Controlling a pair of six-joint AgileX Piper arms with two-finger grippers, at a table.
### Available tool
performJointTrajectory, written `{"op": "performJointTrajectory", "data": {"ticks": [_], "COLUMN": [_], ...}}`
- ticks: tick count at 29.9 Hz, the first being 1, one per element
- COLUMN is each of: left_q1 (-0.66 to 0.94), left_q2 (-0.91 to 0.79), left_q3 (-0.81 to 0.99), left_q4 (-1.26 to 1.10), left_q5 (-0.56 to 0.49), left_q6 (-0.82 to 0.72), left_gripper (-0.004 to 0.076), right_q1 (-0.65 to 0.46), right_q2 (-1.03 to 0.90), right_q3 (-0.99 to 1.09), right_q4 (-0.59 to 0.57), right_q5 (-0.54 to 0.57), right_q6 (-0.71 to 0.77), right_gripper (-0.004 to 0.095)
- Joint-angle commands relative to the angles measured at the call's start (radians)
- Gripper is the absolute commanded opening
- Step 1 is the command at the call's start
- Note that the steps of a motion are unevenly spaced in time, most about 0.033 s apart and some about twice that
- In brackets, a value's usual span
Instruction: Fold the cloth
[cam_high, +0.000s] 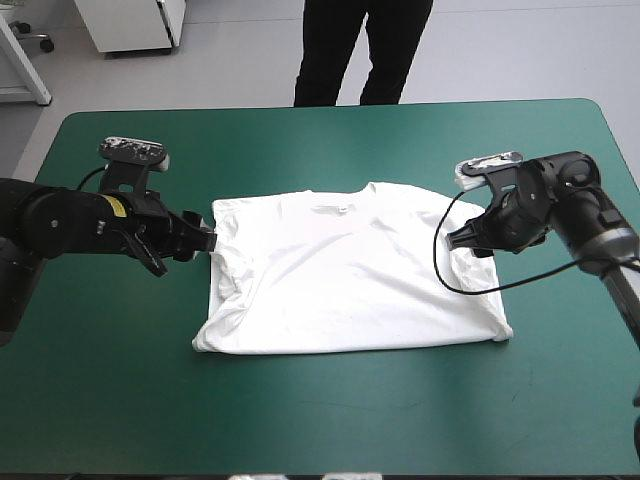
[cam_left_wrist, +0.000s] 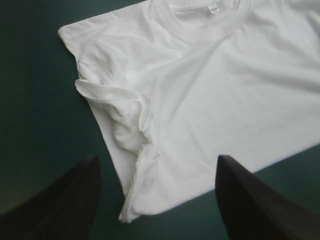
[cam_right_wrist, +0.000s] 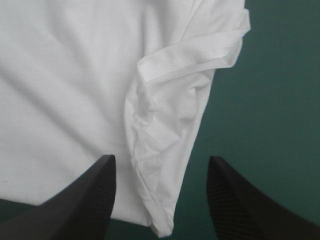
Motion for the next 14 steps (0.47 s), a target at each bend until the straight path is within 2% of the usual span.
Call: {"op": "performJointTrajectory", "data": {"ticks": [1,8,14], "left_q1": [-0.005,-0.005,-0.005], "left_q2": [-0.063,-0.101,-0.097], "left_q3": [0.002,0.209,0.468], "left_q4": [-0.004,0.043,0.024], "left_q5": [0.036,0.032,-0.149], "left_q6": [-0.057,-0.127,-0.148], "left_gripper": [0.0473,0.0474,0.0481], "right_q1": [-0.001,-0.001,-0.001], "right_q2": [-0.119,-0.254,-0.312], "right_q3": [-0.024,-0.015,0.002], "right_q4": [-0.05,-0.071,-0.102], "right_q5": [0.009,0.03,0.028], "right_q6": [0.024,0.061,0.079], "right_gripper": [0.0523,0.0523,0.0523]}}
